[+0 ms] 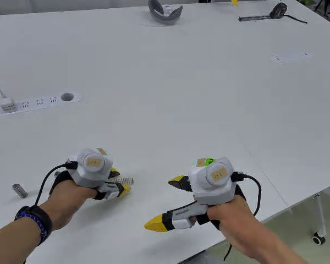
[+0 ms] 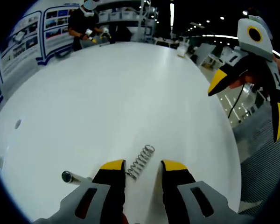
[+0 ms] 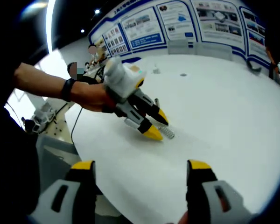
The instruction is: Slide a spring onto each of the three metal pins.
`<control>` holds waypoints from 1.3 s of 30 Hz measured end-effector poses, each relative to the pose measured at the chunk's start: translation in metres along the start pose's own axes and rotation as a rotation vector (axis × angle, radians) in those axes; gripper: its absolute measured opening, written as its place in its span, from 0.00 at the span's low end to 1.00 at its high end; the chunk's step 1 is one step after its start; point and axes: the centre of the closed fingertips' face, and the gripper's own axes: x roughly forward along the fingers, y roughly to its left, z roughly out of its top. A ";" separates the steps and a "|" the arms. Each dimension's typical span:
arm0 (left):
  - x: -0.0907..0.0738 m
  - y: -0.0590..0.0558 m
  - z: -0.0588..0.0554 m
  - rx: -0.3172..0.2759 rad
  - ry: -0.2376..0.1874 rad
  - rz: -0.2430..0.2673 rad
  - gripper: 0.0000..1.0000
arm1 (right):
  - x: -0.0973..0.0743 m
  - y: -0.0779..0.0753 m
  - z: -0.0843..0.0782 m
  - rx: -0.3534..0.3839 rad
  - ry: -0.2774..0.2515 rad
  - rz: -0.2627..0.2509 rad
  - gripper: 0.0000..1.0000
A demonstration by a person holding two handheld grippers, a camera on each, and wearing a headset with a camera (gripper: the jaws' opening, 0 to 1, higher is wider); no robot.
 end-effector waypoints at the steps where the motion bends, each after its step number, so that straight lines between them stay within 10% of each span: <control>1: 0.000 0.000 -0.001 0.001 -0.002 0.001 0.30 | 0.000 0.000 0.000 0.000 0.000 0.000 0.81; 17: -0.001 -0.006 -0.009 0.084 0.025 0.052 0.11 | 0.004 0.004 -0.004 0.008 0.003 0.015 0.80; 39: -0.054 -0.015 -0.060 -0.168 -0.021 0.134 0.10 | 0.019 0.026 -0.005 -0.017 0.022 0.076 0.80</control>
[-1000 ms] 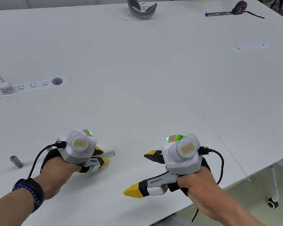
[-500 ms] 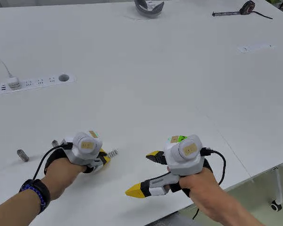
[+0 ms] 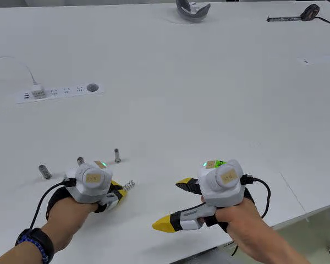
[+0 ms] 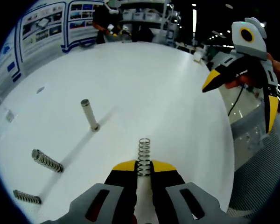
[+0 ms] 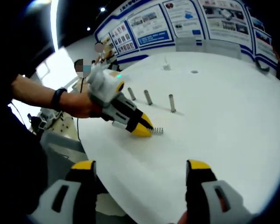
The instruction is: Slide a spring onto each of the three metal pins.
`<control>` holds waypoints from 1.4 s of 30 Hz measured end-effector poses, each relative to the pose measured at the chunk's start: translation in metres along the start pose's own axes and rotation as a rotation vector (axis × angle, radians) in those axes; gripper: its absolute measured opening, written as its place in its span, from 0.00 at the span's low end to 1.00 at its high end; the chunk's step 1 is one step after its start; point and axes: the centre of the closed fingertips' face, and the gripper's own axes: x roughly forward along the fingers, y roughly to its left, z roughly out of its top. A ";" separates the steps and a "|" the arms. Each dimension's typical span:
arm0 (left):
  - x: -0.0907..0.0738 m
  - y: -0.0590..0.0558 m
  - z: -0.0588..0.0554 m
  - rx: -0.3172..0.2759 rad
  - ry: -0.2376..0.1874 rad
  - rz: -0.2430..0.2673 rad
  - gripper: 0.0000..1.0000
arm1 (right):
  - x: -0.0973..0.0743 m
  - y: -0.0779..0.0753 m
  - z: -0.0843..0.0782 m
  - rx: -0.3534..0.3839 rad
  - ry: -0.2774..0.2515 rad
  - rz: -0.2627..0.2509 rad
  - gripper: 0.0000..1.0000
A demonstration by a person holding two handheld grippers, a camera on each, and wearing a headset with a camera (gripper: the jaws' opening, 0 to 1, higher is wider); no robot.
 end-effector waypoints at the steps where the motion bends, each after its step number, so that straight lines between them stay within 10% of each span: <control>1: -0.003 0.001 -0.003 -0.005 0.000 0.006 0.10 | 0.001 0.001 0.000 -0.002 0.001 0.003 0.80; 24: -0.062 0.027 -0.043 -0.124 -0.029 0.113 0.10 | 0.031 0.020 0.015 -0.042 0.034 0.080 0.80; 42: -0.108 0.023 -0.034 -0.094 -0.086 0.151 0.10 | 0.047 0.036 0.028 -0.061 0.027 0.154 0.78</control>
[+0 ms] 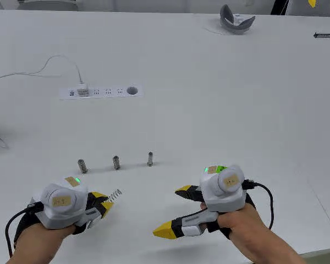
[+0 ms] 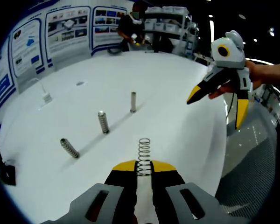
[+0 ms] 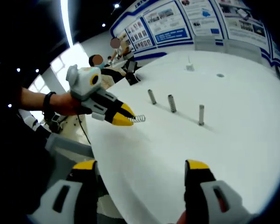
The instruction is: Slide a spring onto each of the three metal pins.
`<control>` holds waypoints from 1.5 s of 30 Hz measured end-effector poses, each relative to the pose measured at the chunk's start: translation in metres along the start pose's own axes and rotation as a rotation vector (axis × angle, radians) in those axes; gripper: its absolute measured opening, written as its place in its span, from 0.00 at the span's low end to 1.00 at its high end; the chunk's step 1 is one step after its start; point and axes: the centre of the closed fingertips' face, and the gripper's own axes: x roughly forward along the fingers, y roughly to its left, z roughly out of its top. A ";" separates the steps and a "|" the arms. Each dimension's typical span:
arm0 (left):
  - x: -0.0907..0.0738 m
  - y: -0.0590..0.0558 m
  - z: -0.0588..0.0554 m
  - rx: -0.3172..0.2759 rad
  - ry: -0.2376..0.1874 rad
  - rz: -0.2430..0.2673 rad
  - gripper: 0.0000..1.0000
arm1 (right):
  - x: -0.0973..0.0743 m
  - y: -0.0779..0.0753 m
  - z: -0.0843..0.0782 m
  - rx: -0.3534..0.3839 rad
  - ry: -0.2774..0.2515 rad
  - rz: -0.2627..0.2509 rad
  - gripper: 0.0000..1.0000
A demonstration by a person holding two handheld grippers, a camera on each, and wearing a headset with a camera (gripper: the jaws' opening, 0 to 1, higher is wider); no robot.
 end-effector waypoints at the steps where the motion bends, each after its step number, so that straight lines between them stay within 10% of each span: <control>1: -0.003 0.000 0.002 0.004 -0.005 -0.001 0.10 | 0.001 0.000 0.001 0.000 0.001 0.003 0.78; 17: -0.021 -0.006 0.027 0.044 -0.055 -0.003 0.10 | 0.010 0.006 0.020 0.015 -0.039 0.040 0.74; 45: -0.027 -0.053 0.048 0.113 -0.097 -0.072 0.10 | 0.029 0.037 0.065 0.169 -0.170 0.214 0.43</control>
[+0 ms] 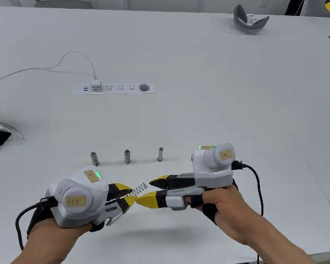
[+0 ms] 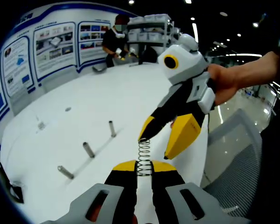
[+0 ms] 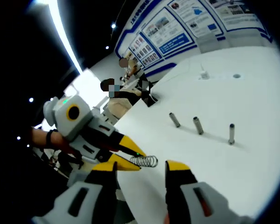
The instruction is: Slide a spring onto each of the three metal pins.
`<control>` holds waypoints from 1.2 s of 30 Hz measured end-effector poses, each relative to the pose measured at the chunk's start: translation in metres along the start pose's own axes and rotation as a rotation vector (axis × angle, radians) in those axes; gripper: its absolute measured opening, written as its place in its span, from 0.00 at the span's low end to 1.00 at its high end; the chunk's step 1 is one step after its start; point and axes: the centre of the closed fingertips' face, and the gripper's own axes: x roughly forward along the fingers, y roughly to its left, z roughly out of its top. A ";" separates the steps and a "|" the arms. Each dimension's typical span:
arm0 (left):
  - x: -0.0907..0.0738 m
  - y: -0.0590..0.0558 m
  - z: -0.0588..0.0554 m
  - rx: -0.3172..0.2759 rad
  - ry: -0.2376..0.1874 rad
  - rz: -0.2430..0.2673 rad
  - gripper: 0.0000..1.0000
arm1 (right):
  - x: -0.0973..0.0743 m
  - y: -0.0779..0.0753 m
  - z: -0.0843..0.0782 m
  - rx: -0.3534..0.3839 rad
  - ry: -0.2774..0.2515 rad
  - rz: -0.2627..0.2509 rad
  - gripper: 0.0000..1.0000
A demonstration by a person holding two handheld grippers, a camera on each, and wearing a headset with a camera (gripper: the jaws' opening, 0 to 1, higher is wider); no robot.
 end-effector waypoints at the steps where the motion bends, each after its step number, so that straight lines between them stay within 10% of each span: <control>1: 0.000 -0.001 0.000 0.004 0.001 -0.001 0.10 | 0.001 0.002 0.001 0.010 -0.003 0.011 0.41; 26: 0.004 -0.009 0.003 0.048 0.001 -0.036 0.10 | -0.002 0.006 0.009 -0.008 0.000 0.035 0.12; 36: 0.011 -0.012 0.014 0.061 -0.012 -0.067 0.10 | -0.008 0.010 0.014 -0.269 0.160 0.008 0.12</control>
